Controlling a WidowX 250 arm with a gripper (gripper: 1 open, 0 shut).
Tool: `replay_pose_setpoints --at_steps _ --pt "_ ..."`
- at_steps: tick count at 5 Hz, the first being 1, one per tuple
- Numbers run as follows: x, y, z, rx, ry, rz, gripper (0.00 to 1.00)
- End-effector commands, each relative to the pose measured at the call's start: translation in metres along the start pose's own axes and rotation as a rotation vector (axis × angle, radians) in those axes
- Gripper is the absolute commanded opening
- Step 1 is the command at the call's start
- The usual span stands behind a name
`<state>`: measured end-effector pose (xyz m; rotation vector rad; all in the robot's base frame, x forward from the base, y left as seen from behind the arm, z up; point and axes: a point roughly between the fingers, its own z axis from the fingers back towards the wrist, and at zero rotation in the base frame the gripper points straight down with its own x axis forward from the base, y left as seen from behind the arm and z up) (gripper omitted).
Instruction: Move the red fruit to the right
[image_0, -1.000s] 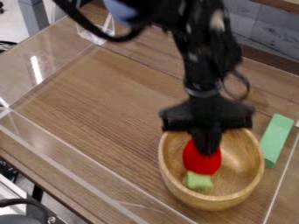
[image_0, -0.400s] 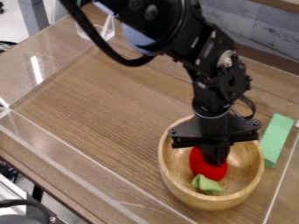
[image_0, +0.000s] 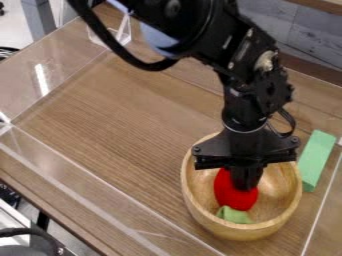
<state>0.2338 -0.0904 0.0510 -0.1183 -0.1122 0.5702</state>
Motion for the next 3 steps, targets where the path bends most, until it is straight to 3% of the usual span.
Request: replay_pose_setpoints --at_steps 1,2,3 --pt "0.010 -0.010 0.010 -0.038 -0.026 -0.048 0.00" --pt "0.015 -0.011 0.009 -0.037 -0.018 -0.085 0.00" --pt "0.030 -0.017 0.016 -0.028 -0.024 -0.041 0.00"
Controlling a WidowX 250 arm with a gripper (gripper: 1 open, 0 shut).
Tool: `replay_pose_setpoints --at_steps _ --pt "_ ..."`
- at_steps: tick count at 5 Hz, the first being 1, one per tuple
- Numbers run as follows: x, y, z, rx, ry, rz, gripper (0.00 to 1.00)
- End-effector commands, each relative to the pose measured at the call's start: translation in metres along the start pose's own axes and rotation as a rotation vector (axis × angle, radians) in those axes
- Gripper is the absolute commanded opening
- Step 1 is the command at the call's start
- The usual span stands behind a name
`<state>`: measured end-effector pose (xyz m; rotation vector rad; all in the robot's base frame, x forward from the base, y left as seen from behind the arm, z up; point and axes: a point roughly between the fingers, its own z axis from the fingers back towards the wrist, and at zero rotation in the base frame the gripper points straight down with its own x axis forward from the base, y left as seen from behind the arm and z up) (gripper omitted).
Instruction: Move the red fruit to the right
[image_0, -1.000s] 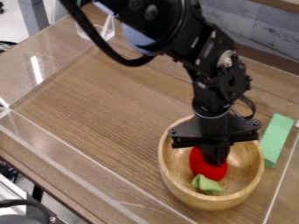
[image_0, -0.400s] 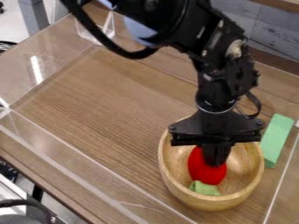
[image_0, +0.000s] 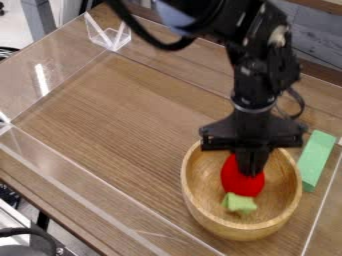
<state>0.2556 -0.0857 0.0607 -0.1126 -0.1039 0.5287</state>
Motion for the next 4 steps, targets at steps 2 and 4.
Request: replay_pose_setpoints --at_steps 2,4 --pt "0.017 -0.005 0.010 -0.034 -0.027 -0.014 0.00" --pt "0.002 -0.004 0.007 -0.029 -0.019 -0.016 0.00"
